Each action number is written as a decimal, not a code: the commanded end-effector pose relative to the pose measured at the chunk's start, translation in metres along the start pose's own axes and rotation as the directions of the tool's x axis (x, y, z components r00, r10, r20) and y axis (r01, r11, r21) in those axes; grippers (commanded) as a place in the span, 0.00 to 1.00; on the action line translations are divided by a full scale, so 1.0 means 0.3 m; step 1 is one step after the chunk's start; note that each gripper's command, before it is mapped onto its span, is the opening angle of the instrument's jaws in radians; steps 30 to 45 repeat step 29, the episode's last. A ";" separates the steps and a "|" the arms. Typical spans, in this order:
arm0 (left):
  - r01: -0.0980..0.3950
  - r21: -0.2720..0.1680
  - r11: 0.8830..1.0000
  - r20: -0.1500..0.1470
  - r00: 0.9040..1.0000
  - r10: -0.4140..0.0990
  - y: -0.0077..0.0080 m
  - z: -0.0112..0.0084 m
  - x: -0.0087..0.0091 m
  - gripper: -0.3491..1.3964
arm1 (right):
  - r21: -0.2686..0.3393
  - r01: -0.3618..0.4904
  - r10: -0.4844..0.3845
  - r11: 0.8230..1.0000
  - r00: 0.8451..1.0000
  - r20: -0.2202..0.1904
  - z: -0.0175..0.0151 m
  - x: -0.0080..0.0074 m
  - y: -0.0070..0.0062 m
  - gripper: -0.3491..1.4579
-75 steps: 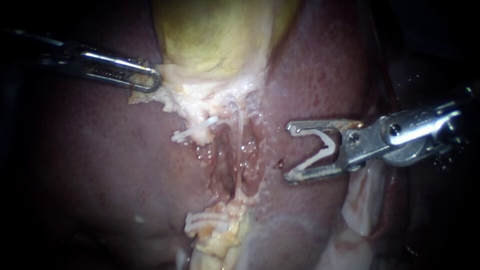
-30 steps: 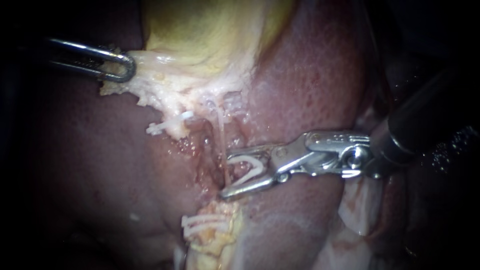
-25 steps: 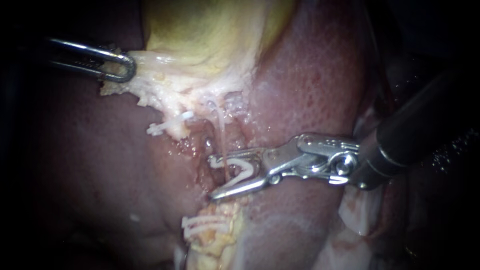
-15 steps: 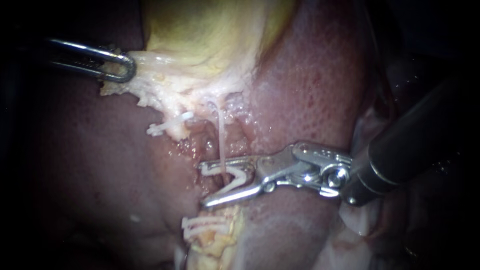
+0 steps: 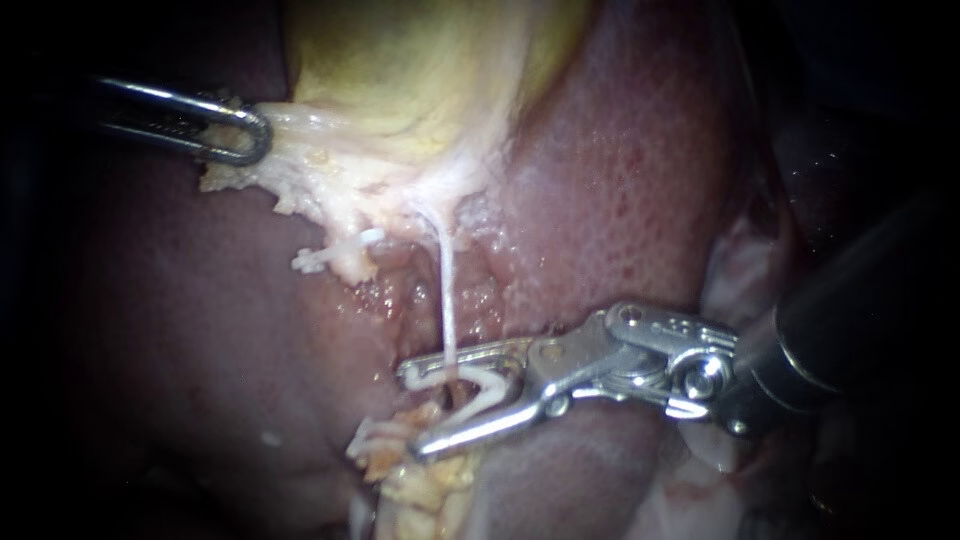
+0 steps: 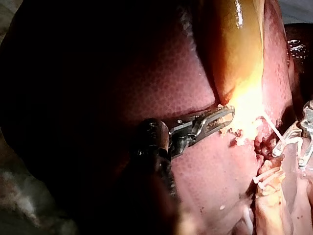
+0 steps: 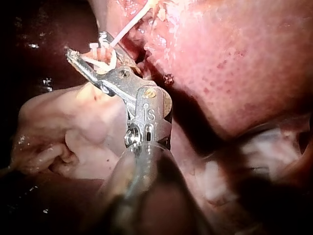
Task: Clipping first clip right tube
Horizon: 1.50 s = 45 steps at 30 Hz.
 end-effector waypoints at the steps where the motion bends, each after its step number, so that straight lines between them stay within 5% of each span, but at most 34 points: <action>1: 0.000 0.000 1.000 0.000 1.000 0.000 0.0000 0.0000 0.0001 0.00 | -0.007 0.001 -0.001 1.000 1.000 -0.004 -0.001 -0.0005 0.0002 0.34; 10: 0.000 0.000 1.000 0.000 1.000 0.000 0.0000 0.0000 0.0001 0.00 | -0.012 -0.058 0.058 0.998 0.998 -0.010 -0.002 -0.0014 -0.0005 0.00; 45: 0.000 0.000 1.000 0.000 1.000 0.000 -0.0001 0.0005 0.0003 0.00 | 0.004 -0.104 0.104 0.995 0.995 -0.007 -0.002 -0.0024 0.0010 0.00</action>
